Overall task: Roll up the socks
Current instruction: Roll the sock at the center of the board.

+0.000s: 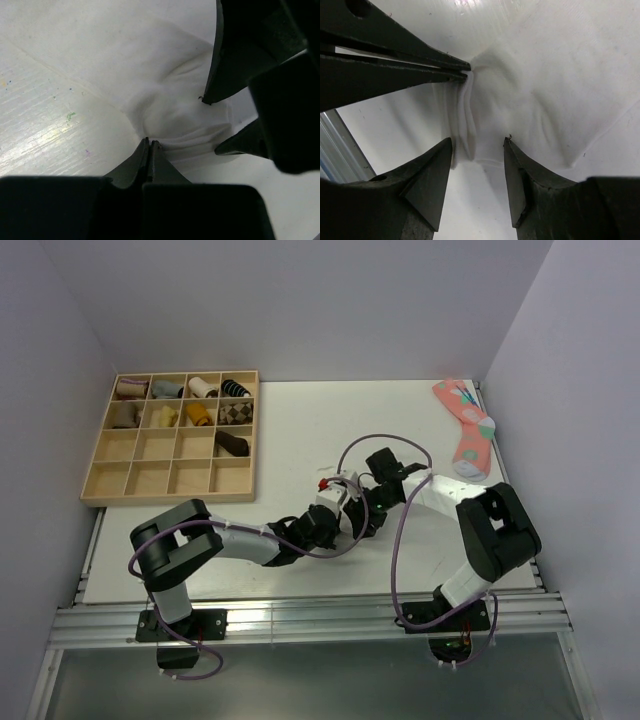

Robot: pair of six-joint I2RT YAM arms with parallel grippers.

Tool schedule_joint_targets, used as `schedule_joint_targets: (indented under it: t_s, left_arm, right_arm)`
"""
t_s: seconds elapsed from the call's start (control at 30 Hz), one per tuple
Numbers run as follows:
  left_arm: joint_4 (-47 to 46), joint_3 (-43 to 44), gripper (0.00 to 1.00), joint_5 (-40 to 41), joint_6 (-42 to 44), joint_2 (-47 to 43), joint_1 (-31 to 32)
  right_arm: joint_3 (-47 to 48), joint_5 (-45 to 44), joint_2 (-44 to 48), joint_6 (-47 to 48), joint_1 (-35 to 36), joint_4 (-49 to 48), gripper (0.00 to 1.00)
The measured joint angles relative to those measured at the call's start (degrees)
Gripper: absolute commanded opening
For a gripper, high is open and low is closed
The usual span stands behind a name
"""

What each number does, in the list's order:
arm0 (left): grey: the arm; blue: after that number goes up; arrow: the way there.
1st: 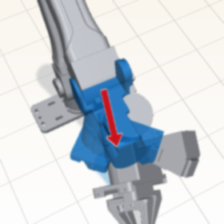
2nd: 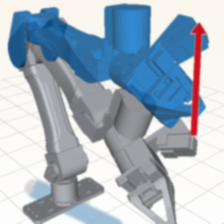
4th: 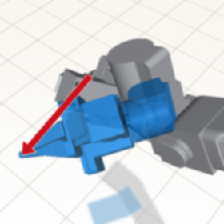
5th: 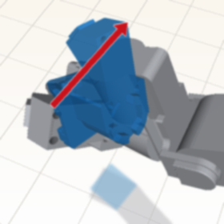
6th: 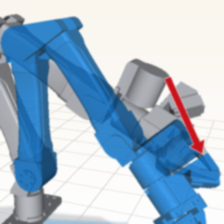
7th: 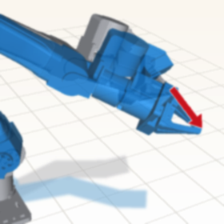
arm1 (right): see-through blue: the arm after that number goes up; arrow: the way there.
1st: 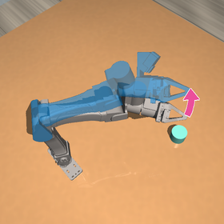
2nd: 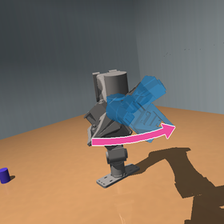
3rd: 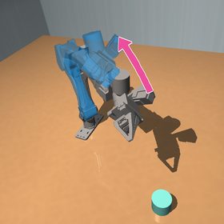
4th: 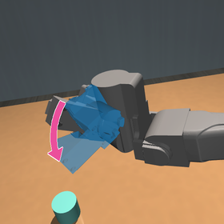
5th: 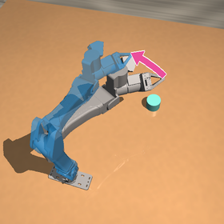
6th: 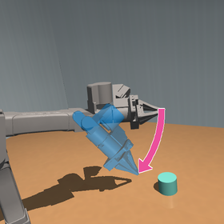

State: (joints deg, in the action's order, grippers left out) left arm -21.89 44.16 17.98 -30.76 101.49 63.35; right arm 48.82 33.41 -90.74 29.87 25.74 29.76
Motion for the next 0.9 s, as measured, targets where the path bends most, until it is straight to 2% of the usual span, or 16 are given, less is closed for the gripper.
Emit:
schedule_joint_targets:
  t_s: [0.17, 0.3, 0.4, 0.77, 0.9]
  left_arm:
    - [-0.2, 0.2, 0.0, 0.0, -0.1, 0.3, 0.0]
    - [-0.2, 0.3, 0.0, 0.1, -0.2, 0.4, 0.1]
    - [-0.2, 0.3, 0.0, 0.1, -0.2, 0.4, 0.1]
    - [-0.3, 0.3, 0.0, 0.2, -0.6, 0.3, 0.1]
    - [-1.5, -0.4, 0.02, 0.4, -1.4, 0.3, 0.1]
  right_arm:
    - [0.0, -0.7, -0.1, 0.1, 0.0, 1.3, 0.54]
    - [0.0, -0.9, -0.1, 0.1, 0.0, 1.7, 0.45]
    - [0.2, -0.8, -0.2, 0.4, 0.0, 2.7, 0.44]
    - [4.0, 0.3, -4.3, 1.4, -0.3, 7.4, 0.16]
    - [6.3, 0.5, -8.0, 0.0, -1.3, 9.0, 0.13]
